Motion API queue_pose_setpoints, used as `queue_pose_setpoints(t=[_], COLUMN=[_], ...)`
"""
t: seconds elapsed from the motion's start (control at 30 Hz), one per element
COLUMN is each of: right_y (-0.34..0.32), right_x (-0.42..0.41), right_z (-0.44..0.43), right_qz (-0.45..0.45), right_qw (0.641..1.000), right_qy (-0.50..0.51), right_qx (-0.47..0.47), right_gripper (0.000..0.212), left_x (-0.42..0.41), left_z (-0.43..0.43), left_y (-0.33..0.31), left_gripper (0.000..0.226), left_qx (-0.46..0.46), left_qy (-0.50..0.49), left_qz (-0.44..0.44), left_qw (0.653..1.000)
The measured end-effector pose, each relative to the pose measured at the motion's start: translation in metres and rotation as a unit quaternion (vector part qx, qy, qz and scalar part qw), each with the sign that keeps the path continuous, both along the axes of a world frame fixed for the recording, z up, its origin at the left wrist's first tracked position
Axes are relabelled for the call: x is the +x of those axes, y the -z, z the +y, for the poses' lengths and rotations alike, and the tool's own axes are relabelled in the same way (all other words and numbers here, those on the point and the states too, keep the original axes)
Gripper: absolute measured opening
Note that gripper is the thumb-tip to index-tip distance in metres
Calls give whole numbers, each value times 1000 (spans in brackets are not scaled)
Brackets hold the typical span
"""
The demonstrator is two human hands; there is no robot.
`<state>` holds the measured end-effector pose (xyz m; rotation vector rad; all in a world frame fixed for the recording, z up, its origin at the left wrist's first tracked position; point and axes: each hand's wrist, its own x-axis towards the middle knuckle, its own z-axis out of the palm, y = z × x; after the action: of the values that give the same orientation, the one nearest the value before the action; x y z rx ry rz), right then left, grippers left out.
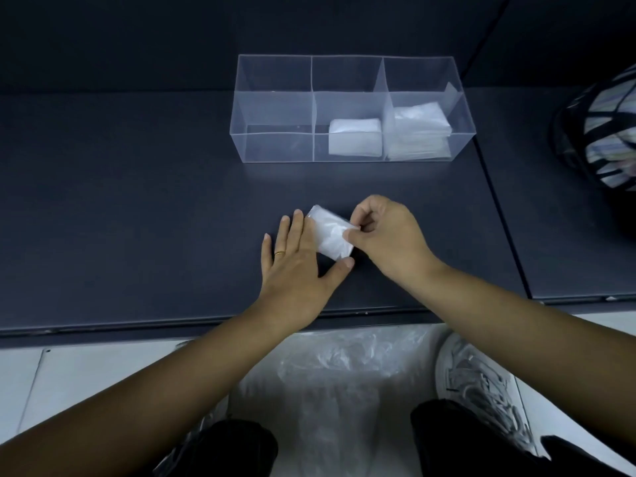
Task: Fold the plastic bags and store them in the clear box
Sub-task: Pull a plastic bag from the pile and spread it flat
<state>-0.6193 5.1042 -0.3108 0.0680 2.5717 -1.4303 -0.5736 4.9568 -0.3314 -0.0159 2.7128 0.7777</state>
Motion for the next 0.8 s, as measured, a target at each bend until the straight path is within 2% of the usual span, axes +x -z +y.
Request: queue_pose_setpoints(t=[0.1,0.17,0.2,0.27,0.37,0.4,0.5,0.6,0.7,0.77,0.8], right_y=[-15,-27,-32,-42,-48,-48,-42,-39,-46,-49,-49], right_x=[3,7,9,11,9,7,0,-20,-60,-94,-111], right_z=[10,16,17,20,25,27,32,37,42,41,39], right_qz=[-4,6,11,21,17,10,-16,-19,-4,-1,2], right_qw=[997,991,987,980,979,981,989,994,992,989,988], right_qy=[-44,-99,-125,-161,-149,-132,-77,2,72,119,138], right_qx=[-63,-87,-98,-118,-139,-139,-122,-112,-102,-90,-65], right_gripper=[31,33,34,33,34,31,7,9,11,12,22], left_x=[-9,-17,-21,-29,-37,-38,-41,-53,-76,-91,-97], left_z=[-17,-29,-32,-35,-32,-32,-28,-27,-36,-43,-45], left_y=[-17,-32,-39,-46,-48,-47,-46,-51,-54,-54,-51], left_gripper=[112,125,124,102,24,14,17,5,6,4,13], left_qx=[161,236,252,266,322,338,379,425,363,219,132], left_qy=[-61,-24,17,76,58,35,-25,-85,-129,-98,-60], left_qz=[-29,-50,-61,-74,-64,-52,-19,10,119,218,254], left_qw=[985,970,966,958,943,939,925,901,915,946,956])
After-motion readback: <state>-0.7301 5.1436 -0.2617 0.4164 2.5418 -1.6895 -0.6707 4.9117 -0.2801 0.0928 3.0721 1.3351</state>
